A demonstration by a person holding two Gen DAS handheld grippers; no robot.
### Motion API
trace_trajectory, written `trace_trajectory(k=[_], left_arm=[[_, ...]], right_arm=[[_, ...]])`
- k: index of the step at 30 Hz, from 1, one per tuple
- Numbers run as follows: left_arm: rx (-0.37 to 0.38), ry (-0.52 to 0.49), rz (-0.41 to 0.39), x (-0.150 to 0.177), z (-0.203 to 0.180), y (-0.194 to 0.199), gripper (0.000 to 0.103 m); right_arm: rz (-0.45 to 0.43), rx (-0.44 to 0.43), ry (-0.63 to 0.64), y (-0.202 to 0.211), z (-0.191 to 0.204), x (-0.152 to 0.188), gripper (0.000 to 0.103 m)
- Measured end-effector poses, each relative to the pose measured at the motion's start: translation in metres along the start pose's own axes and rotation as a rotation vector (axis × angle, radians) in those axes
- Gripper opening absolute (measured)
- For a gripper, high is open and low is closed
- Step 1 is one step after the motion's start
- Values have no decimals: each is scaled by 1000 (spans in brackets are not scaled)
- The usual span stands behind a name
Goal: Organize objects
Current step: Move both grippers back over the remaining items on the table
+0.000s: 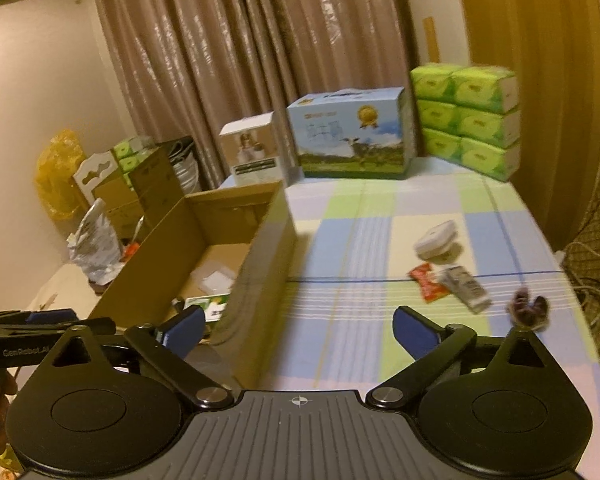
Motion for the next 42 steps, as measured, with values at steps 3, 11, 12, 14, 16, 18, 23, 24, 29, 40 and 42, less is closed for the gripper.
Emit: trace_trajectory(k=[3,11,12,14,16,18,23,24,29,40,42], left_arm=[[20,-2,-8,0,-15,2,88],[67,-34,-19,-4,-55,2,102],[73,-38,-17,-4,-60,1,102],[82,-53,-17,-6,-72,-2,102],[95,-68,-14,-7,-83,-6,102],[113,-83,-6,-7,-95,-12,102],[146,-121,9,-8,-125,-28,102],[153,-125,12,-8,-131,-32,102],[177,-154,28,-7,-157,-49,102],[213,-175,74,-4,-196,-94,102],[211,-178,78,-3,-200,-103,102]], right_arm=[[-11,22,-12,11,-16,-2,101],[-27,87,-48,35,-60,2,101],[-28,97,-54,37,-67,2,101],[-30,117,-68,41,-80,5,101],[-31,144,-84,45,-96,7,101],[-31,171,-107,47,-112,9,101],[-24,231,-160,51,-149,14,101],[-22,239,-167,52,-155,15,101],[-13,268,-188,51,-180,22,101],[14,290,-161,29,-209,25,101],[12,299,-146,23,-214,23,101]])
Point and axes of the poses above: each gripper's, at about its wrist camera, not at the fingertips, and y roughly against the way its jaws point, z to its left, x to its underside, the point moved 10 cm from there along -y, roughly the way its jaws point, and after that the axes turned 8 degrees about x, right-handed, at the moved point
